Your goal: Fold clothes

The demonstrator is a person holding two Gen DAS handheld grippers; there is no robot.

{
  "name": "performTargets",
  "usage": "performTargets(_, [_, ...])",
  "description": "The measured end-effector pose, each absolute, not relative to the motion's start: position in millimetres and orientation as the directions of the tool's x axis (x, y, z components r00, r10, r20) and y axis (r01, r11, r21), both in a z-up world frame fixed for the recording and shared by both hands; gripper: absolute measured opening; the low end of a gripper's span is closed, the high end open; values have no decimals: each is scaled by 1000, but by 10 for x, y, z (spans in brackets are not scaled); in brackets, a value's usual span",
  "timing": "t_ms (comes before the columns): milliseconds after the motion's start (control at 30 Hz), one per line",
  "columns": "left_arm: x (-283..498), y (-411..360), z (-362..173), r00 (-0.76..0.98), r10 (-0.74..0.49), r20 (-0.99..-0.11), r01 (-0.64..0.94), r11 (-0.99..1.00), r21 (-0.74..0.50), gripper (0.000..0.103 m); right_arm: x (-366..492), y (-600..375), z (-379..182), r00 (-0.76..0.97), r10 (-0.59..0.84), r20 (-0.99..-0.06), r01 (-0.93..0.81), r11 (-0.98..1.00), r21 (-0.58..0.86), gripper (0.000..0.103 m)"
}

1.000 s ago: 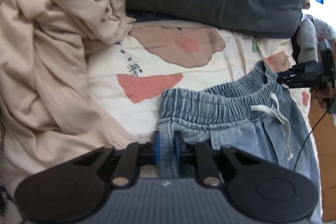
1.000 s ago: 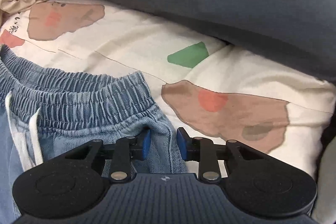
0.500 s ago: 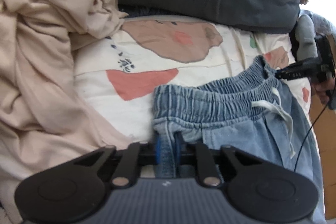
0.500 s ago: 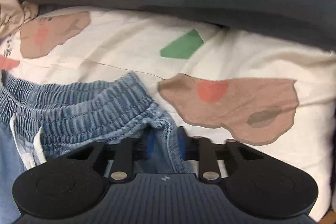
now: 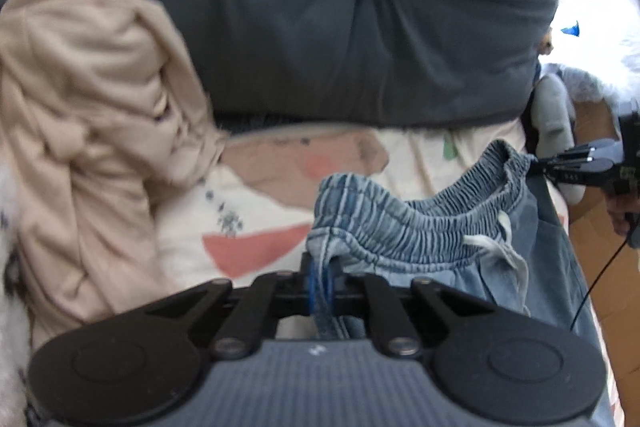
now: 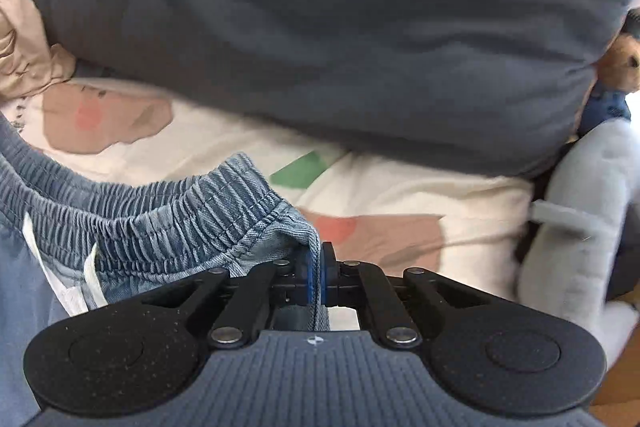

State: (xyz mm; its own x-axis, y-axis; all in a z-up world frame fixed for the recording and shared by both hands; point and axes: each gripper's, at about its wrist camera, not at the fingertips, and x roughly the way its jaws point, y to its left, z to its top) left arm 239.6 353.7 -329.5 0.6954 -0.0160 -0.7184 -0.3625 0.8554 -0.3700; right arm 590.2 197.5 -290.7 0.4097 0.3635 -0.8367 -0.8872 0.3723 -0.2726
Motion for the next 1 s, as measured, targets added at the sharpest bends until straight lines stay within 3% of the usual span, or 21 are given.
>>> performTargets(467, [2956, 3834, -3042, 768, 64, -637, -383, 843, -377, 5, 6238, 2390, -2596, 570, 339, -748, -786, 490, -377, 1])
performTargets(767, [3201, 3865, -3707, 625, 79, -776, -458, 843, -282, 7, 6477, 2635, -3221, 514, 280, -811, -804, 486, -342, 2])
performTargets(900, [3228, 3863, -3885, 585, 76, -808, -482, 833, -271, 14, 6578, 2668, -3473, 487, 261, -833, -800, 516, -306, 11])
performTargets(1000, [3224, 3837, -3836, 580, 97, -809, -475, 847, -240, 20, 6642, 2669, -3560, 480, 252, -840, -796, 528, -296, 27])
